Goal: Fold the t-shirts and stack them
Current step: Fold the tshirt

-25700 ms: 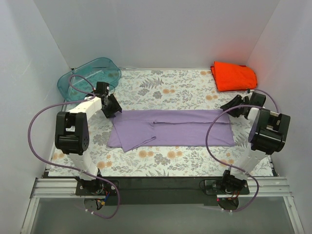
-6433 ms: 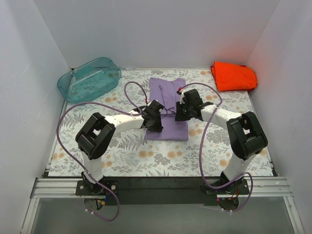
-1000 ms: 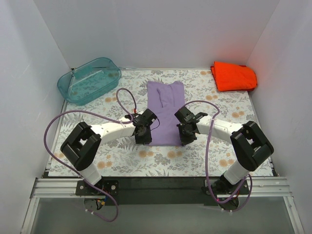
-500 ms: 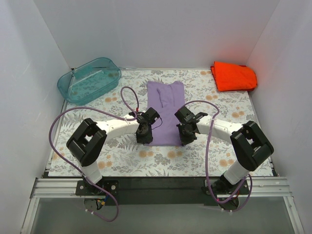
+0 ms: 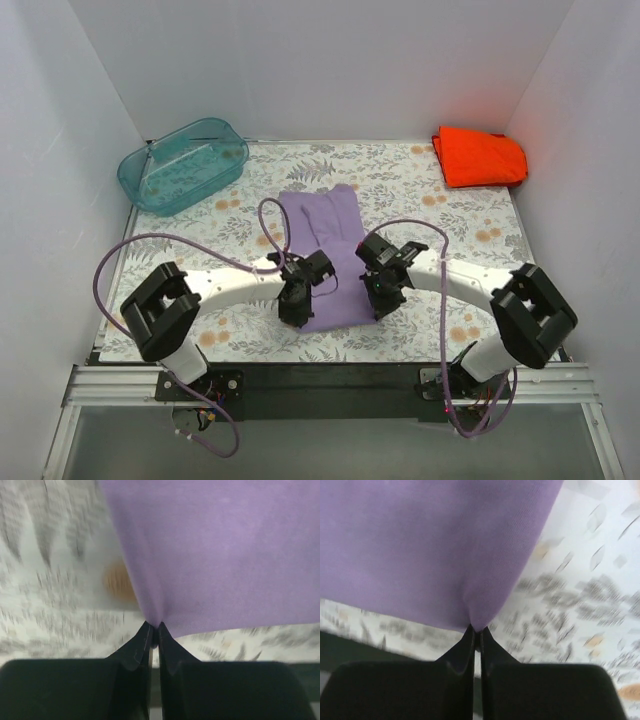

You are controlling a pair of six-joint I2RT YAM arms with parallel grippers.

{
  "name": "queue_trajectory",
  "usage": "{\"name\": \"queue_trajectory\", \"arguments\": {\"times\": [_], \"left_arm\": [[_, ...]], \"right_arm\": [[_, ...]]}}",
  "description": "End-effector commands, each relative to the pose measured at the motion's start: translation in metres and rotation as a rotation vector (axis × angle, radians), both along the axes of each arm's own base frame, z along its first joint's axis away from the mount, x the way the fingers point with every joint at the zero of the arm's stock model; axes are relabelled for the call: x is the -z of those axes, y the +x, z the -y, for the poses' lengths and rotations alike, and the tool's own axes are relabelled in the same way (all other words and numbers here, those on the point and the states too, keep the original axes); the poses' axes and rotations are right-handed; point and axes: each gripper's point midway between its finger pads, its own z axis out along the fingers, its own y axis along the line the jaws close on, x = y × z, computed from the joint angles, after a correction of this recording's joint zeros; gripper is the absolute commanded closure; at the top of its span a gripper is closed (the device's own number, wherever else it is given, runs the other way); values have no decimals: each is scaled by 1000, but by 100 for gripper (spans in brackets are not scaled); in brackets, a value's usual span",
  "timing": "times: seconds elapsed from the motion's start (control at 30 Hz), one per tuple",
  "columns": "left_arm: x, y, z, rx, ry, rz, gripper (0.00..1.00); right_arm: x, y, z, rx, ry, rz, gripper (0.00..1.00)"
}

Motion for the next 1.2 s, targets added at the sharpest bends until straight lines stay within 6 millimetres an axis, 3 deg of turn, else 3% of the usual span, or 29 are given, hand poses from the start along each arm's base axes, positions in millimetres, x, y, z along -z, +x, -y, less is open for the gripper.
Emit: {"name": "queue_trajectory", "arguments": {"times": [0.0,0.07,0.1,0.2,0.3,0.47,0.6,0.7,0.83,1.13,1.17], "left_arm": [[-24,-89,-11,56,18,-146,100],[-36,-121,-9,30,10,-158,100],[-42,-156,-4,84,-5,-211,100],[-56,-199,-4,74,-34,-251,100],[-70,-205,-14,35,-50,-250,100],[-90,-156,-16,-48,-173,-162,100],[-106,-103,-29,-142,-223,-84,100],[-119,-70,-39,-178,-223,12,100],[-123,-43,-48,-207,-226,61,100],[-117,4,-63,-286,-292,119,100],[-117,11,-67,-308,-295,131,100]], "right_arm": [[-24,-68,8,-92,7,-142,99],[-37,-106,2,-176,39,-162,99],[-42,-132,3,-198,24,-197,99],[-52,-175,10,-219,46,-260,99],[-60,-184,16,-203,81,-262,99],[-91,-145,-4,-206,155,-104,99],[-128,-97,-25,-197,216,7,99],[-142,-67,-32,-213,236,44,99],[-168,-28,-53,-234,280,96,99],[-170,21,-78,-296,291,96,99],[-177,26,-82,-308,311,109,99]]}}
